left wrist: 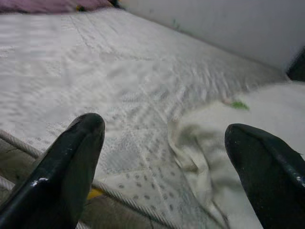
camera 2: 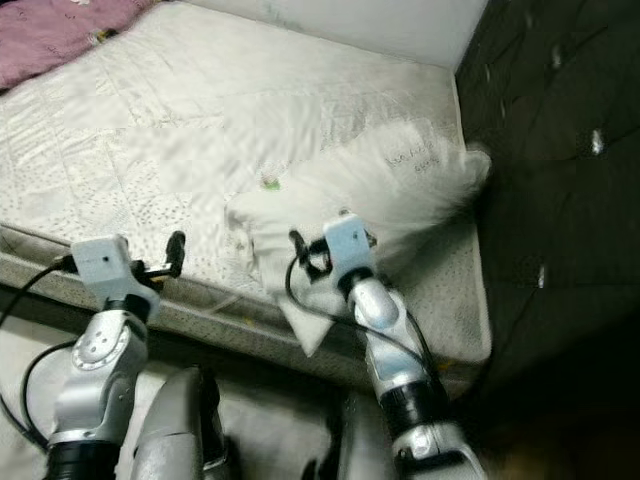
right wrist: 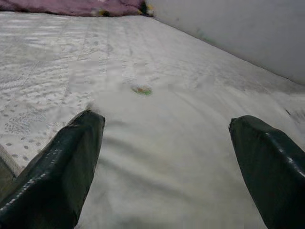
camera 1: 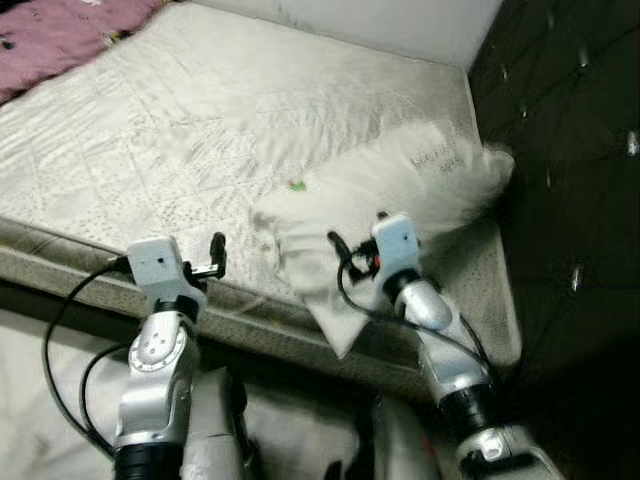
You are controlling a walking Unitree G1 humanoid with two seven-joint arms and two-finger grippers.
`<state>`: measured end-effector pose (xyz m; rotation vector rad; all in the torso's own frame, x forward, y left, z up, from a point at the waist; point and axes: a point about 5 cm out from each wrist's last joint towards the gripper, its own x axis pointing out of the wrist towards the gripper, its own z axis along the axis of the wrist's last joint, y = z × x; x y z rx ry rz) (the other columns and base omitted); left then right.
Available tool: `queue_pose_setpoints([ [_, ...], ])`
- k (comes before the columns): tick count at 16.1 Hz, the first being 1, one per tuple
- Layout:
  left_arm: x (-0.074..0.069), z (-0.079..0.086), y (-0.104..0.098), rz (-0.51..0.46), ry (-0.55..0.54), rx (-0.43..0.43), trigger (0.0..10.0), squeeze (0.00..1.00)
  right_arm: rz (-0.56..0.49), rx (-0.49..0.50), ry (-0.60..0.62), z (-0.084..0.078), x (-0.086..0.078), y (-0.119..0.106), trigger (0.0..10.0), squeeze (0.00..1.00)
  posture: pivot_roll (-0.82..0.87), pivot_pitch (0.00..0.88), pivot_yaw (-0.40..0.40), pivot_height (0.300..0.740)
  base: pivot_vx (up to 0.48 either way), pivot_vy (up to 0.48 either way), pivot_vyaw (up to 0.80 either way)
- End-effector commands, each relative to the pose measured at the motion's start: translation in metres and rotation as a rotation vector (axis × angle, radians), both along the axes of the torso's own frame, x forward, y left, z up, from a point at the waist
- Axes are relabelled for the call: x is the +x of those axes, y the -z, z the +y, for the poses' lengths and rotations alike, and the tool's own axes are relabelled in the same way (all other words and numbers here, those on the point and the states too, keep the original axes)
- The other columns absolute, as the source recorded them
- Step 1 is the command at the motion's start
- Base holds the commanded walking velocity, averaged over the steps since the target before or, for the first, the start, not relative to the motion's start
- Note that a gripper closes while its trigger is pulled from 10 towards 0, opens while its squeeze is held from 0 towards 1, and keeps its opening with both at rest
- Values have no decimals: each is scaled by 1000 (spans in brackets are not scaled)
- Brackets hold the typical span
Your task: Clean up the room
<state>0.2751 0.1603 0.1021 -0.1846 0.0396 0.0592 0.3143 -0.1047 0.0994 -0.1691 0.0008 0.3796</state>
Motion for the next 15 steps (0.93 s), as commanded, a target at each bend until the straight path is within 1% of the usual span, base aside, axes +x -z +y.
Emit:
queue_pose_setpoints([
  [1, 1, -3, 0, 6, 10, 8, 10000, 0, 17, -2, 7, -3, 1, 2, 10000, 0, 50, 46, -96, 598, 0, 0, 0],
  [7, 1, -2, 0, 9, 8, 11, 10000, 0, 47, -30, -14, 1, 1, 6, 10000, 0, 57, 54, -96, 598, 0, 0, 0],
  [11, 0, -2, 2, 24, 14, 18, 10000, 0, 52, -23, -12, 1, 0, 7, 10000, 0, 58, 48, -92, 568, 0, 0, 0],
  [13, -1, -2, 3, 29, 16, 18, 10000, 0, 66, -29, -8, 1, -1, 9, 10000, 0, 60, 45, -90, 568, 0, 0, 0],
  [15, -1, -2, 3, 30, 18, 20, 10000, 0, 120, -50, 26, -1, 2, 14, 10000, 0, 64, 47, -91, 568, 0, 0, 0],
])
